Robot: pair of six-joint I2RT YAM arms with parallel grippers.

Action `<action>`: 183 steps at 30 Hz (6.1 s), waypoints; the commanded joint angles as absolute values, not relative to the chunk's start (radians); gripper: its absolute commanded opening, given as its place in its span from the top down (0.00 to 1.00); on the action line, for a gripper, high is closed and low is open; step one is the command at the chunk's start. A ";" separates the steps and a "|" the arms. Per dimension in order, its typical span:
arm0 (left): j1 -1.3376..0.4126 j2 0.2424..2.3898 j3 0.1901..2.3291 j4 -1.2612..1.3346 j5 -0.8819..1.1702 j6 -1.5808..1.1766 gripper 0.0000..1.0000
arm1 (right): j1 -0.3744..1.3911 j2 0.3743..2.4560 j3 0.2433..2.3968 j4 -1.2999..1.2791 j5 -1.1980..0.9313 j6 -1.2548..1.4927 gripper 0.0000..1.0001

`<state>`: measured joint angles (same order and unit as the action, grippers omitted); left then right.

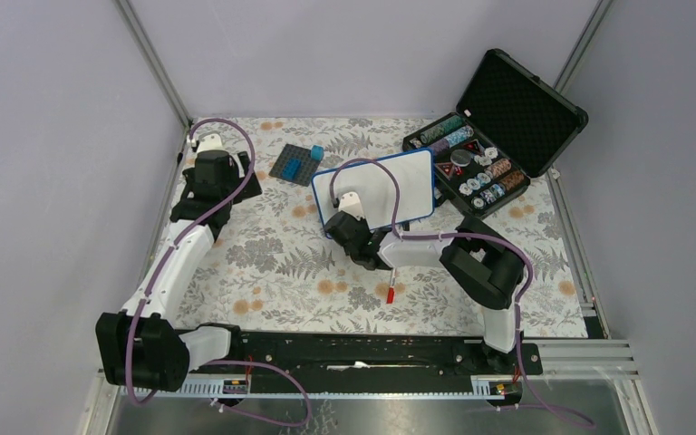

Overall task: Write a sentence on the whiteboard
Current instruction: Adjust the whiteboard stand at the center of the board, then pick up the whiteboard marker from the center of the board, then pass from the right arm to the left

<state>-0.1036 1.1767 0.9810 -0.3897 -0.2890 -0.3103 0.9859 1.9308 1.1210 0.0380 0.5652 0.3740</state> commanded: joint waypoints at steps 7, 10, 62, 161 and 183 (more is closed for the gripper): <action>-0.100 1.200 1.013 -0.344 -0.271 -0.296 0.01 | 1.038 1.827 1.036 0.179 0.446 0.248 0.85; -0.100 1.208 1.022 -0.348 -0.274 -0.298 0.01 | 1.062 1.809 1.040 0.187 0.438 0.237 0.86; -0.075 1.258 1.131 -0.443 -0.270 -0.313 0.01 | 0.840 1.384 0.853 -0.314 0.149 0.351 0.43; -0.667 1.605 1.496 -0.194 0.464 -0.279 0.70 | 0.383 1.381 1.364 -0.203 -0.102 0.836 1.00; -0.638 1.417 1.505 -0.605 0.548 0.197 1.00 | 0.357 1.281 1.245 -0.041 -0.693 0.568 0.11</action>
<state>-0.6395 1.5257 1.4746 -0.5182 0.5018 0.0326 0.3763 1.3426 1.2537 -0.0879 -0.5320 0.6285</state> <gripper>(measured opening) 0.142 0.823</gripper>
